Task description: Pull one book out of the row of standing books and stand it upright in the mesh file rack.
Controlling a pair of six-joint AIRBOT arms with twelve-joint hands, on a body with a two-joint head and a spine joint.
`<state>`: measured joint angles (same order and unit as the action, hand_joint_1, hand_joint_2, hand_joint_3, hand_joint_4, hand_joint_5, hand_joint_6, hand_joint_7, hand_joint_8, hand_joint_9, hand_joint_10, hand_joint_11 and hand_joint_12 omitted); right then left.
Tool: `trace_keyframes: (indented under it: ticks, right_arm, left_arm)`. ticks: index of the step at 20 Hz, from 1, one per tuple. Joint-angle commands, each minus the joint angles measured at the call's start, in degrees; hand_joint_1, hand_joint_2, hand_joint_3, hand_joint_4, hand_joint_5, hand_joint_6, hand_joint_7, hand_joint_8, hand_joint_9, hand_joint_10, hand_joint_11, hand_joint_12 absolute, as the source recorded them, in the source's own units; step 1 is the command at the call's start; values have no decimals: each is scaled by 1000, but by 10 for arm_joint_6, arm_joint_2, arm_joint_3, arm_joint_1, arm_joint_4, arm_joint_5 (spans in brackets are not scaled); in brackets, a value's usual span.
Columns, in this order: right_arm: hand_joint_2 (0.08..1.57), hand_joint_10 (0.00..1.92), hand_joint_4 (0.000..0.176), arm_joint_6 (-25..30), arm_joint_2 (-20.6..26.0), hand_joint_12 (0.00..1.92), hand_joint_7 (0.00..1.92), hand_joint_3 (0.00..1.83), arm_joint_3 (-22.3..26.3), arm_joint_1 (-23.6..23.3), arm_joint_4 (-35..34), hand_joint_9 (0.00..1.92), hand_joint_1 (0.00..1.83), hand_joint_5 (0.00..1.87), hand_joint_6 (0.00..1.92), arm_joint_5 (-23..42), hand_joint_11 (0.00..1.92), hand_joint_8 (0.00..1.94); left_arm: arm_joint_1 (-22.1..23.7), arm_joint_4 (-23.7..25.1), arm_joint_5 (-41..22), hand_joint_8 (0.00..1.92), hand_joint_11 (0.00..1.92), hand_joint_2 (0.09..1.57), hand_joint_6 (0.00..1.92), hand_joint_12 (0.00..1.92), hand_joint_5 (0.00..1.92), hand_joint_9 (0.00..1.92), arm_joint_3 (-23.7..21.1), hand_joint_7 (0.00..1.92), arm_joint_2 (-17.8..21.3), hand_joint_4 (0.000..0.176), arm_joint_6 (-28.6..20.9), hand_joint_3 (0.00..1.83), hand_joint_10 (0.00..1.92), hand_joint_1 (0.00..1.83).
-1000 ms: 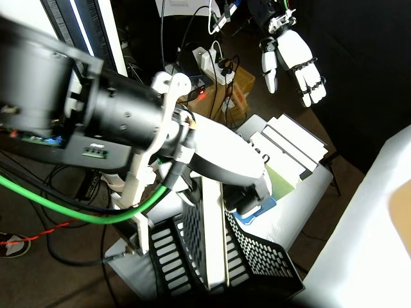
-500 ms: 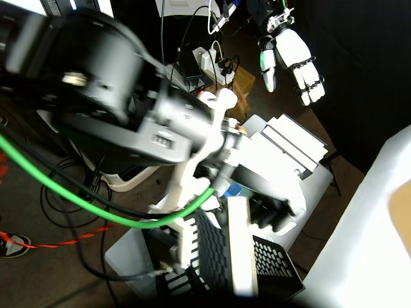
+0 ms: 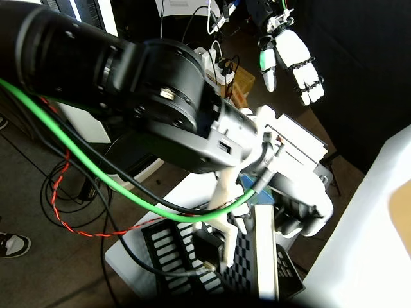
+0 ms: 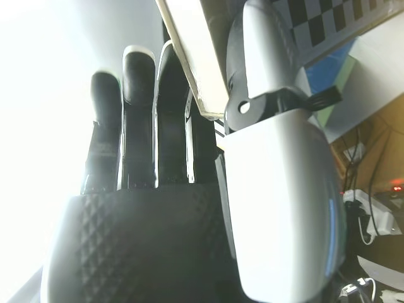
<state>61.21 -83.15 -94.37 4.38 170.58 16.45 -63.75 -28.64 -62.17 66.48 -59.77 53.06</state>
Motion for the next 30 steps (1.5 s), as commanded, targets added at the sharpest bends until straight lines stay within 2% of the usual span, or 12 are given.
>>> trace_keyframes:
  ticks: [1,5,8,9,10,14,18,21,22,23,25,30]
  right_arm:
    - [1236,1657,0,-9,2,1919,816,0,-6,-4,20,594,1341,750,1130,-60,228,1410]
    - [1225,1617,0,-2,-5,1825,889,0,-34,12,20,571,1341,745,1287,-68,160,1208]
    - [1204,1554,0,3,-14,1792,927,3,-51,21,20,577,1347,805,1187,-71,236,1220]
    - [1152,1423,0,6,-18,1746,1045,0,-58,25,20,695,1372,944,882,-71,458,1077]
    - [1207,1557,0,10,-20,1827,936,5,-64,28,20,579,1348,785,1125,-72,286,1258]
    - [1167,1515,0,14,-25,1836,1009,0,-73,30,20,686,1368,845,1026,-75,385,1083]
    - [1207,1591,0,14,-38,1868,895,3,-91,37,20,615,1348,789,1168,-79,271,1249]
    - [1234,1653,0,14,-54,1887,861,3,-109,45,20,565,1336,734,1245,-83,275,1304]
    - [1152,1424,0,18,-62,1751,1039,0,-116,45,20,732,1373,926,881,-83,499,1075]
    - [1219,1610,0,25,-66,1874,885,18,-123,45,20,566,1338,752,1187,-84,214,1313]
    - [1256,1623,0,42,-66,1851,820,1,-131,45,20,522,1330,707,1193,-87,179,1507]
    - [1260,1694,0,50,-67,1907,785,3,-133,45,20,579,1334,680,1119,-94,409,1542]
  left_arm:
    - [-1,7,-67,0,0,1436,2,0,6,0,2,0,1,51,-2,3,0,210]
    - [-1,14,-69,0,0,1439,2,0,8,0,5,0,-2,44,-7,3,0,170]
    - [-1,16,-72,0,0,1449,3,0,13,0,4,0,-2,35,-10,6,0,157]
    - [0,18,-72,0,0,1450,0,0,0,0,4,0,-2,50,-11,5,0,154]
    - [0,20,-73,0,0,1450,0,0,0,0,4,0,-2,49,-11,5,0,154]
    - [0,22,-73,0,0,1453,2,0,5,0,5,0,-3,36,-12,5,0,156]
    - [1,26,-73,0,0,1455,0,0,0,0,8,0,-7,60,-17,2,0,148]
    - [1,27,-72,0,0,1455,0,0,0,0,9,0,-9,53,-18,1,0,170]
    - [2,28,-71,0,0,1455,0,0,0,0,9,0,-9,51,-18,1,0,172]
    - [2,28,-71,0,0,1453,0,0,0,0,9,0,-9,55,-18,0,0,170]
    - [3,29,-71,0,0,1450,1,0,5,0,9,0,-10,52,-18,0,0,187]
    - [3,29,-71,0,0,1450,0,0,1,0,10,0,-12,61,-19,0,0,219]
